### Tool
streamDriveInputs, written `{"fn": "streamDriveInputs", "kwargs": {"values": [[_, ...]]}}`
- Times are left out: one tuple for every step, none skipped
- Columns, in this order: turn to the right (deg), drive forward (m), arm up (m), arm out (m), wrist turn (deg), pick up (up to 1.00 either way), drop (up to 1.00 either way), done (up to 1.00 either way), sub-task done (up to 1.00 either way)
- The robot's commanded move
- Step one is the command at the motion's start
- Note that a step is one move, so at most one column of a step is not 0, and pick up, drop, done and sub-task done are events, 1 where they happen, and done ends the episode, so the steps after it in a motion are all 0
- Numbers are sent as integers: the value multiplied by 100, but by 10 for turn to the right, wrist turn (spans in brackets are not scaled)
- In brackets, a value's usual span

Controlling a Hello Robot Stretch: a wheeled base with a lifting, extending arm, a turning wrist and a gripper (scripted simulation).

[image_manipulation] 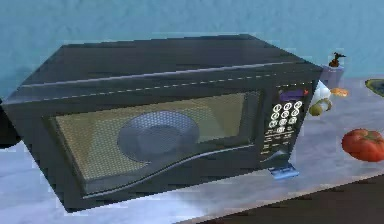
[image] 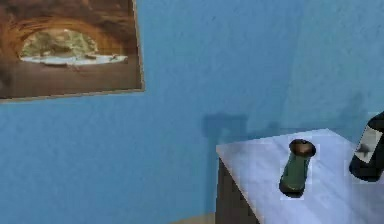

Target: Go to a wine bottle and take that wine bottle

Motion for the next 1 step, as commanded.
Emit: {"fn": "streamDriveInputs", "kwargs": {"values": [[-390, 0, 0, 0, 0, 0, 0, 0, 0]]}}
